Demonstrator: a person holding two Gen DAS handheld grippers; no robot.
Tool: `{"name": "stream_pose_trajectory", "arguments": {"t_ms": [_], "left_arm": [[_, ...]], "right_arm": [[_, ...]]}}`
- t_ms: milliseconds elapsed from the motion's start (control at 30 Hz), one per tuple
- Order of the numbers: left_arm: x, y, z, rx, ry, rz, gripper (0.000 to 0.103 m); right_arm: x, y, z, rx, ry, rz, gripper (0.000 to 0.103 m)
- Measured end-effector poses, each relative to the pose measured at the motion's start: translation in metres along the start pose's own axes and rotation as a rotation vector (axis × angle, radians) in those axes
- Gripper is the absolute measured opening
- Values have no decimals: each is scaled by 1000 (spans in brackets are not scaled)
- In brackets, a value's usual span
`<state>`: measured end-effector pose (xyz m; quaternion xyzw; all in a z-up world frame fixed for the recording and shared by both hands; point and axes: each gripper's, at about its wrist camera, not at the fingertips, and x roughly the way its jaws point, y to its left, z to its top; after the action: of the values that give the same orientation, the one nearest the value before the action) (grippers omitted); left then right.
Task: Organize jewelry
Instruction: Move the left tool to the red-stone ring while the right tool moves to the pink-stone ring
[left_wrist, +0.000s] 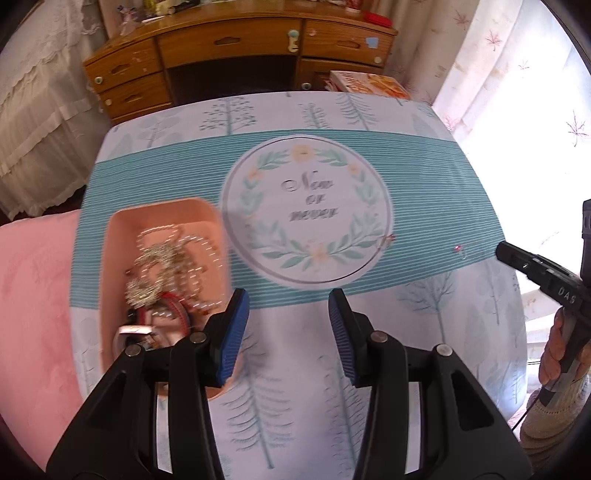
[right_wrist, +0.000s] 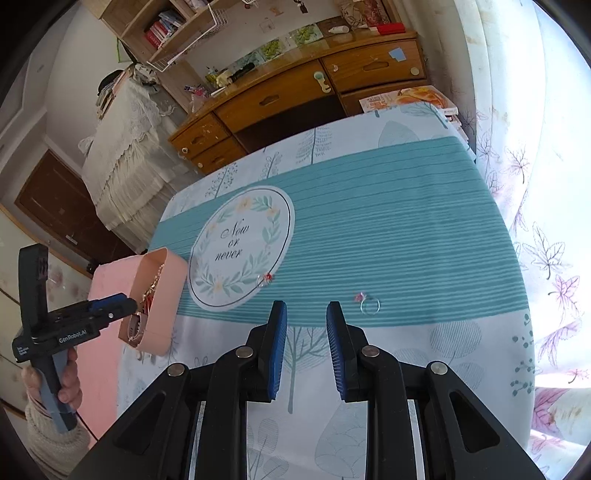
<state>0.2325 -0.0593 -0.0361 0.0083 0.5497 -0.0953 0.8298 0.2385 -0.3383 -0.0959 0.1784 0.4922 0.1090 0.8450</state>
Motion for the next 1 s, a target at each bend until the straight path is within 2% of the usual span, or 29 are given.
{"name": "stream_pose_trajectory", "arguments": {"t_ms": [267, 367, 533, 633, 767, 1000], "left_arm": [[54, -45, 35, -11, 71, -114, 41], [73, -56, 43, -14, 89, -117, 41], [96, -60, 46, -47, 126, -131, 41], [103, -64, 45, -34, 129, -130, 41], [106, -73, 46, 61, 94, -112, 41], [102, -100, 36, 398, 13, -154, 41]], "right_arm": [[47, -11, 19, -64, 112, 23, 22], [64, -16, 20, -128, 118, -12, 22], [81, -27, 19, -195, 134, 12, 22], [88, -27, 16, -247, 134, -4, 22], [90, -22, 9, -318, 125, -8, 22], [85, -17, -4, -401, 108, -26, 22]]}}
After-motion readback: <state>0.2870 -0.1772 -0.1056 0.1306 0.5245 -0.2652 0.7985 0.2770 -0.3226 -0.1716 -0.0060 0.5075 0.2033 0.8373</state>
